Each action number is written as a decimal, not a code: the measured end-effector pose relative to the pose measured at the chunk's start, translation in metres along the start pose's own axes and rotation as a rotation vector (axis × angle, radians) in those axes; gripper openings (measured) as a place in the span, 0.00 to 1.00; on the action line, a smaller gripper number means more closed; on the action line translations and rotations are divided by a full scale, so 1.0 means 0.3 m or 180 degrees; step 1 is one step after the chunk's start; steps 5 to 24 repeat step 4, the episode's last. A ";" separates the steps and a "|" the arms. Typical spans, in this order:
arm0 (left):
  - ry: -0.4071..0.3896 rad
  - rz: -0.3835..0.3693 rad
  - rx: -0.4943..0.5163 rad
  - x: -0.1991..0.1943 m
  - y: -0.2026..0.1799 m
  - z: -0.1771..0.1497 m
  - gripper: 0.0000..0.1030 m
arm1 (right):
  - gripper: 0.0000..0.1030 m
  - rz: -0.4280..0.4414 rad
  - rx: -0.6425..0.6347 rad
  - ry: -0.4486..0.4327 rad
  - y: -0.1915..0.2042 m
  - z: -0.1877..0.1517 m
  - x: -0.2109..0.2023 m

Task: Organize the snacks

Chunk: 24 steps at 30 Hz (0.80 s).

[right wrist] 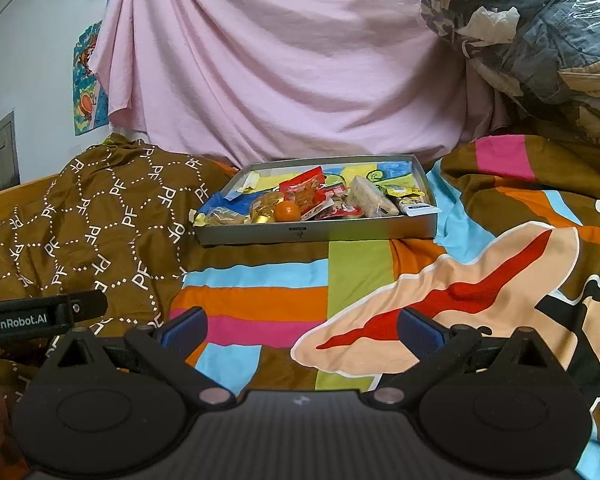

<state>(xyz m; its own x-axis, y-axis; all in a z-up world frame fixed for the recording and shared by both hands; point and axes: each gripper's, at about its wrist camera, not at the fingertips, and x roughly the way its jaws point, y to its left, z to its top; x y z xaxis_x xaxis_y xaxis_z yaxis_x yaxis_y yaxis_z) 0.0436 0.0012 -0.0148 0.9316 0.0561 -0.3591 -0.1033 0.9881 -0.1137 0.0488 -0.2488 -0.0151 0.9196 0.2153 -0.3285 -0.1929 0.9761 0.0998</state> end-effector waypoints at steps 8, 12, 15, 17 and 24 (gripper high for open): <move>0.0004 -0.0007 0.0009 0.000 -0.002 0.000 0.99 | 1.00 0.0003 0.0000 0.0005 -0.001 0.001 0.000; 0.0004 -0.0007 0.0009 0.000 -0.002 0.000 0.99 | 1.00 0.0003 0.0000 0.0005 -0.001 0.001 0.000; 0.0004 -0.0007 0.0009 0.000 -0.002 0.000 0.99 | 1.00 0.0003 0.0000 0.0005 -0.001 0.001 0.000; 0.0004 -0.0007 0.0009 0.000 -0.002 0.000 0.99 | 1.00 0.0003 0.0000 0.0005 -0.001 0.001 0.000; 0.0004 -0.0007 0.0009 0.000 -0.002 0.000 0.99 | 1.00 0.0003 0.0000 0.0005 -0.001 0.001 0.000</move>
